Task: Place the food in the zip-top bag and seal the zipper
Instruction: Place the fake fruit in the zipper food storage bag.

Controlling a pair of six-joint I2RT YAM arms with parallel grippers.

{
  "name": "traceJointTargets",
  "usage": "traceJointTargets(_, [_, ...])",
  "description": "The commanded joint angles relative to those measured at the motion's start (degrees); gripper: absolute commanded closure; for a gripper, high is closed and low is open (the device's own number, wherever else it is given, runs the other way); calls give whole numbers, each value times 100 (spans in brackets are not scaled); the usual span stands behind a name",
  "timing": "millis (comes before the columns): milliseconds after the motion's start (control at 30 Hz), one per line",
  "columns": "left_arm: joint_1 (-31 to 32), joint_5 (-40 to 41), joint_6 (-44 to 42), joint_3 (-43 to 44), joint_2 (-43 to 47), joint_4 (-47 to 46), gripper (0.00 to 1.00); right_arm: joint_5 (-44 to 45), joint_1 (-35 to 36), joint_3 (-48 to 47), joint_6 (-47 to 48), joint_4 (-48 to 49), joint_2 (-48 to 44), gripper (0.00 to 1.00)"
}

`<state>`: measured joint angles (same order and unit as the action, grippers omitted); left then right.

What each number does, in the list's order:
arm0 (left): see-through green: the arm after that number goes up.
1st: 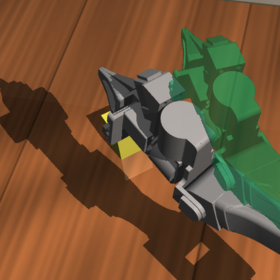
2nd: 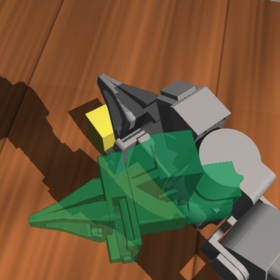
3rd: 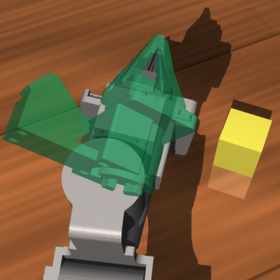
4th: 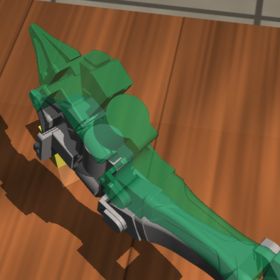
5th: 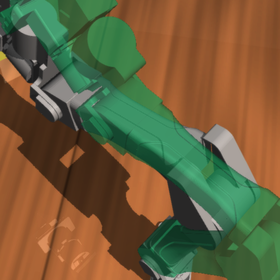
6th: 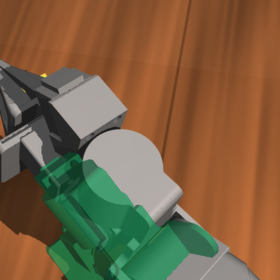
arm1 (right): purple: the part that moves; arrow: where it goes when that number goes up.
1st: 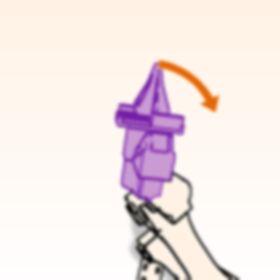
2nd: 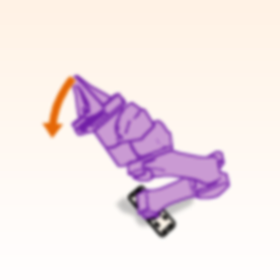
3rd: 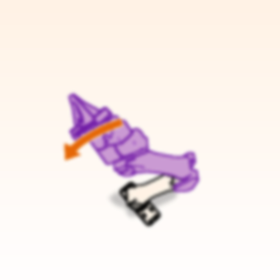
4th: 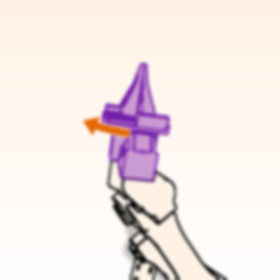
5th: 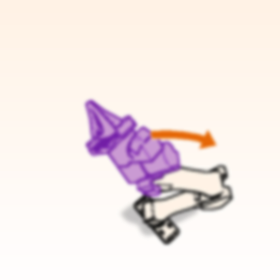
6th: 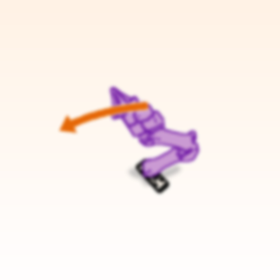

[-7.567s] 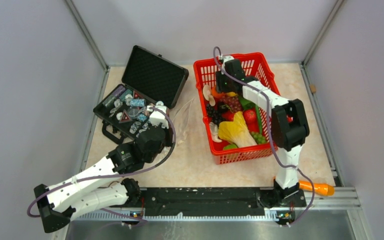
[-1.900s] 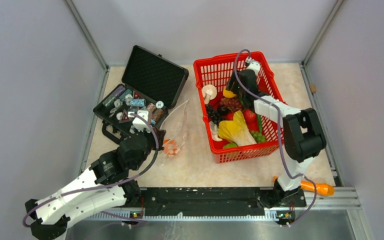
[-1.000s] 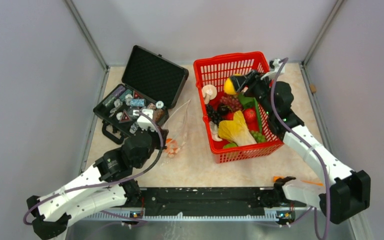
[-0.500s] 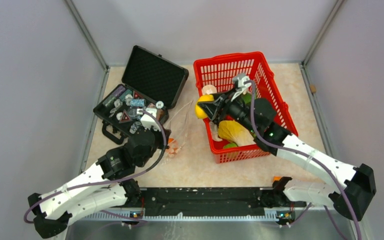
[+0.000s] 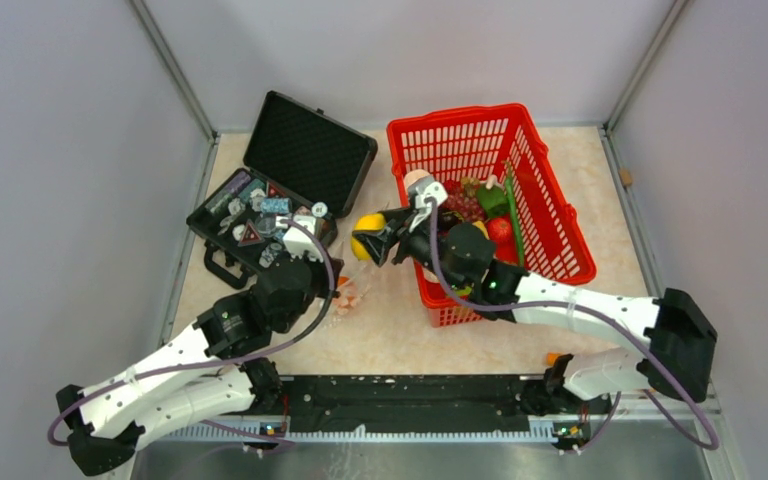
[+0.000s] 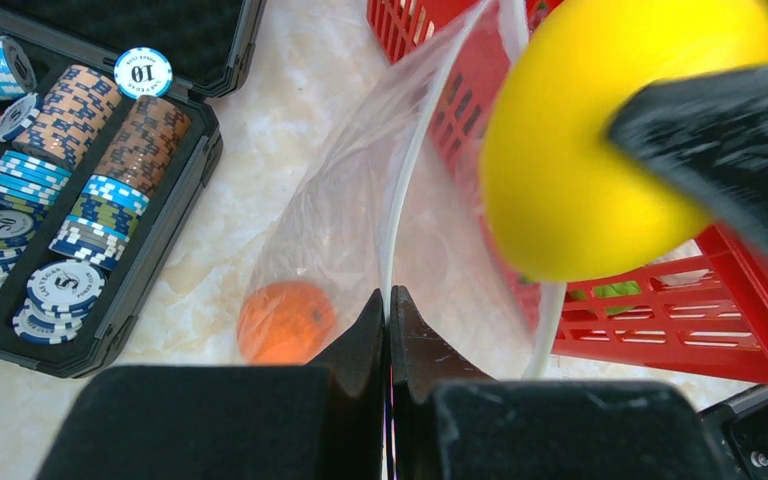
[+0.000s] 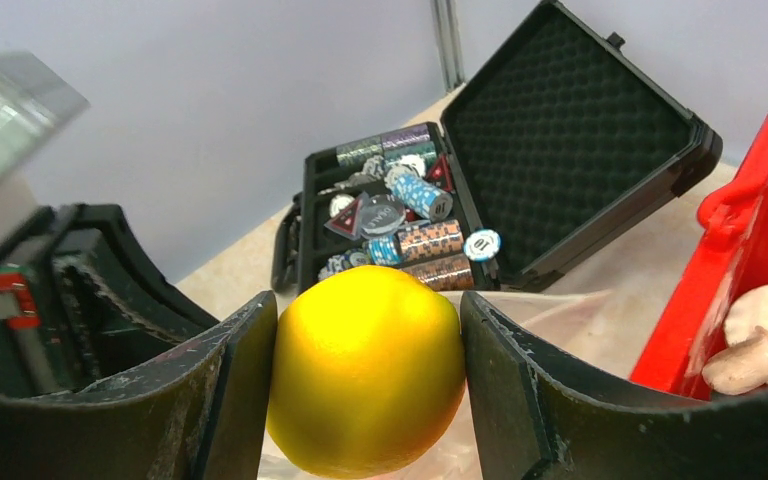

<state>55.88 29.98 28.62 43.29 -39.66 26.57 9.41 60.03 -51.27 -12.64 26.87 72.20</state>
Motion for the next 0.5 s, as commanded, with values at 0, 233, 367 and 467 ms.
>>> traceJointTargets(0, [15, 43, -23, 270, 89, -196, 100, 774, 262, -17, 373, 870, 335, 75])
traceJointTargets(233, [13, 95, -15, 213, 169, -146, 100, 793, 266, -137, 500, 885, 543, 75])
traceJointTargets(367, [13, 105, -23, 223, 181, -170, 100, 643, 297, -141, 717, 745, 593, 71])
traceJointTargets(467, [17, 156, -11, 227, 210, -120, 100, 615, 304, -190, 847, 446, 590, 65])
